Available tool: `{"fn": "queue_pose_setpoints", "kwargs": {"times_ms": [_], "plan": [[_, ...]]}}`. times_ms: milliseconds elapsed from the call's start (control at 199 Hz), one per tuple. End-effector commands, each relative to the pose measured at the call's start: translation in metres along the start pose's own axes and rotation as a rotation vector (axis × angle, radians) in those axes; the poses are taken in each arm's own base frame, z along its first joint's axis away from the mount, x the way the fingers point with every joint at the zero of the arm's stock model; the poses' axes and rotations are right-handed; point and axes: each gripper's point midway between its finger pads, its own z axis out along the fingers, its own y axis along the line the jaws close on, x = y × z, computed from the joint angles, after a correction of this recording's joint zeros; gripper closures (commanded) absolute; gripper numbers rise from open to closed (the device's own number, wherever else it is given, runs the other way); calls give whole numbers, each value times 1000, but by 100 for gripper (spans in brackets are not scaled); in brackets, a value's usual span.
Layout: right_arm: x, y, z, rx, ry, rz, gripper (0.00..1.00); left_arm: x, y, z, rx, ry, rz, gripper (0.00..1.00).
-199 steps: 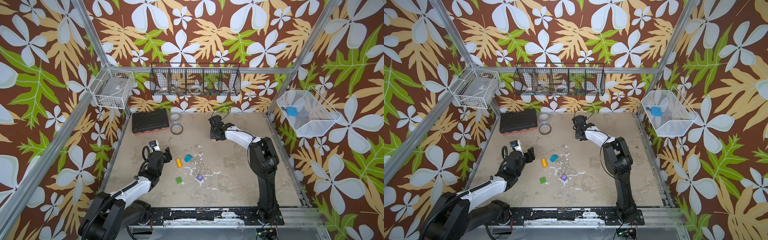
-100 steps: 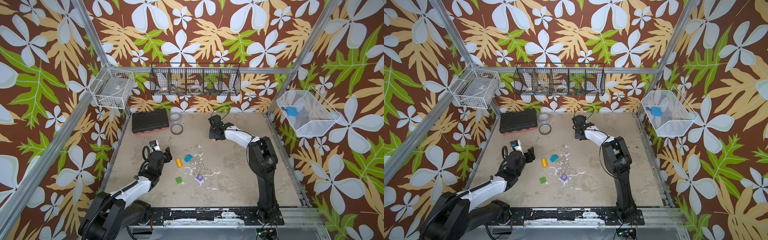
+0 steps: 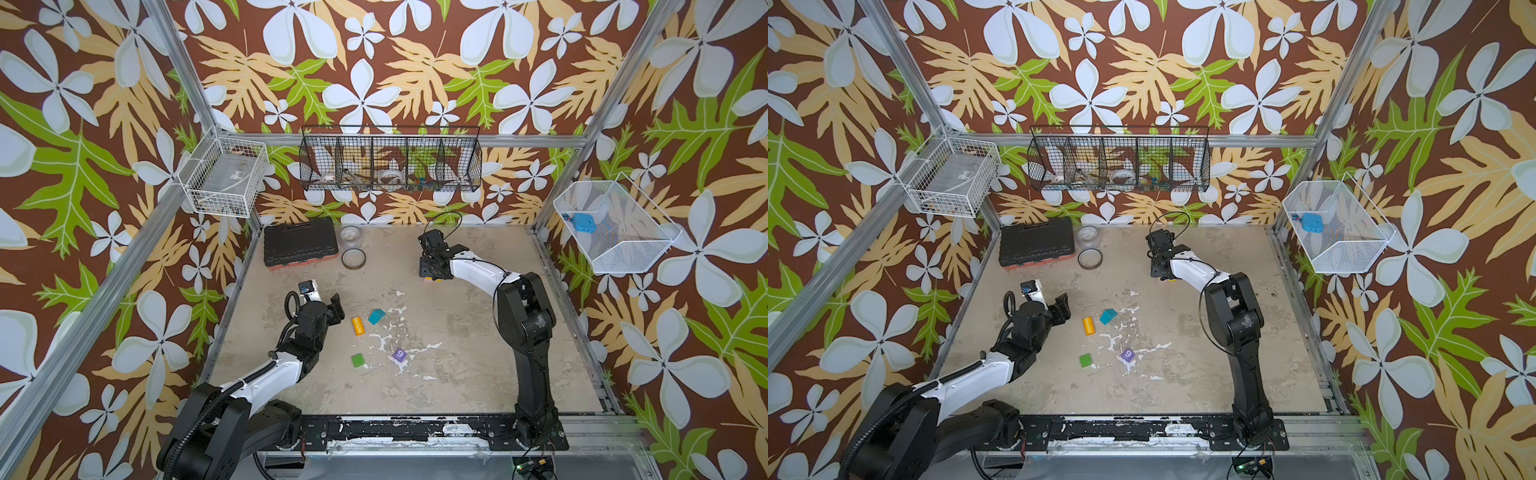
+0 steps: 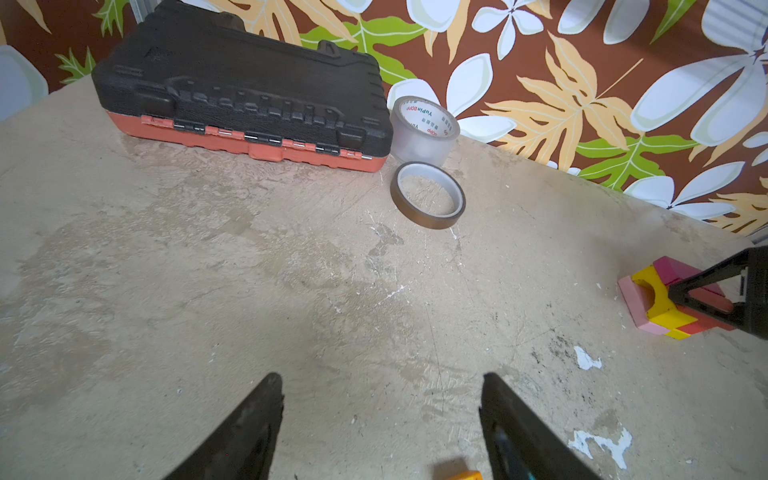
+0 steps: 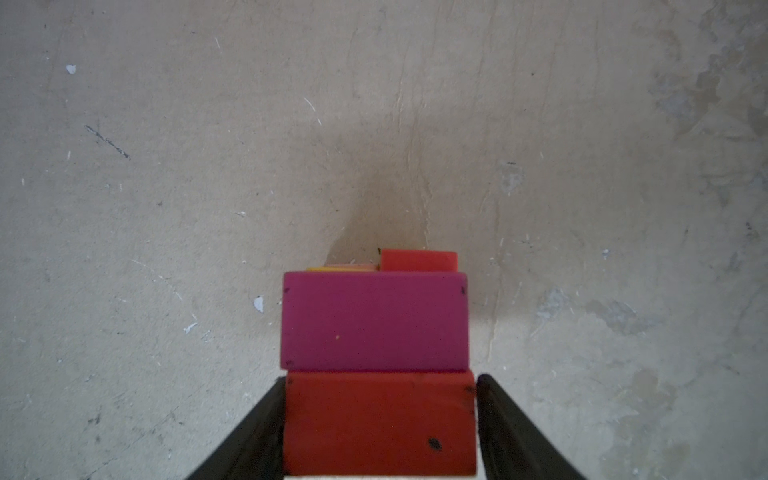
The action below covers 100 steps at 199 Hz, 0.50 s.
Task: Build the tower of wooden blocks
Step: 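Lower the red block onto the magenta block with the right gripper, then open the right gripper and release the red block on the stack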
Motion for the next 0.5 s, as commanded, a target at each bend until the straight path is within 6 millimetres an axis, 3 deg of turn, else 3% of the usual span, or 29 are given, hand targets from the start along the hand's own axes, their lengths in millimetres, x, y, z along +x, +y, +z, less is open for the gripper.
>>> {"fn": "queue_pose_setpoints", "kwargs": {"times_ms": [0,286,497], "plan": [[-1,-2,-3,8,-6,-4,26,-6,-3,1,8,-20,-3,24],[-15,-4,-26,-10,-55,-3,18,-6,-3,1,8,-21,-3,24],[-27,-11,-60,-33,-117,17,15,-7,-3,0,11,-21,-3,24]]}}
